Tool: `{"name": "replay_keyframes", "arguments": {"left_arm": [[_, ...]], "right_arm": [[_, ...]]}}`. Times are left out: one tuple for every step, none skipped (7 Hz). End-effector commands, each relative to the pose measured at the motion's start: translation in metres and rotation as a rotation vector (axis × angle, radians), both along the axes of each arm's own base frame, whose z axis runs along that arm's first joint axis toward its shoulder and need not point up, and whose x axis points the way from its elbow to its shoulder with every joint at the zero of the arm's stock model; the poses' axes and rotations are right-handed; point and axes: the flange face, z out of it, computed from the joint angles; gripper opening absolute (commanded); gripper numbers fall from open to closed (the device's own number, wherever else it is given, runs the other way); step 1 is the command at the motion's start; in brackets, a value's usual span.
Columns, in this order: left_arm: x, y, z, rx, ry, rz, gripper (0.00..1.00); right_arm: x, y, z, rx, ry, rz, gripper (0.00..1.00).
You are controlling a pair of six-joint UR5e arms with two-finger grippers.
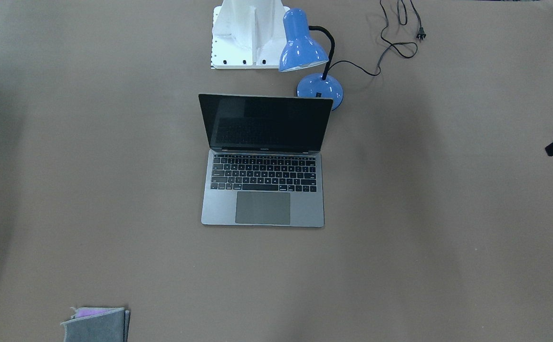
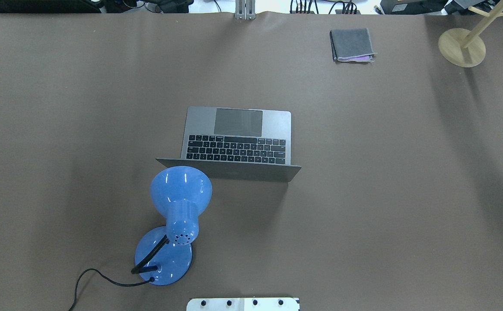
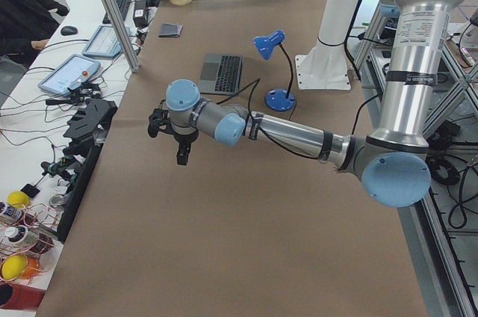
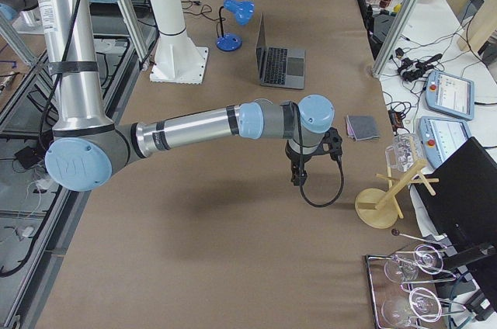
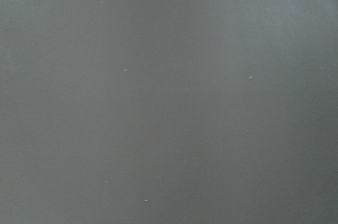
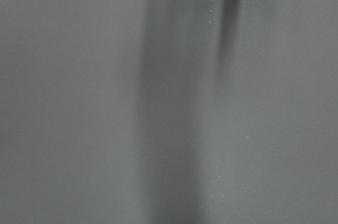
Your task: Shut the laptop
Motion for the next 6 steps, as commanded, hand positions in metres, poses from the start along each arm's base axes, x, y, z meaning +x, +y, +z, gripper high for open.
{"name": "replay_keyframes", "arguments": {"left_arm": [[0.093,0.000,-0.073,-0.018,0.083,0.063,0.81],[0.130,0.005,-0.097,-0.051,0.133,0.052,0.60],[0.172,0.023,-0.105,-0.053,0.174,0.084,0.30],[0.193,0.038,-0.101,-0.064,0.190,0.107,0.00],[0.204,0.046,-0.101,-0.073,0.195,0.137,0.00],[0.217,0.057,-0.105,-0.080,0.207,0.178,0.00]], "right_arm": [[-0.068,-0.010,-0.055,-0.025,-0.132,-0.051,0.99],[-0.116,0.001,-0.091,-0.087,-0.143,-0.038,0.91],[-0.162,0.015,-0.119,-0.151,-0.166,-0.006,0.63],[-0.211,0.030,-0.142,-0.160,-0.207,-0.016,0.28],[-0.252,0.049,-0.153,-0.150,-0.209,-0.018,0.04],[-0.288,0.071,-0.162,-0.161,-0.237,-0.047,0.00]]}}
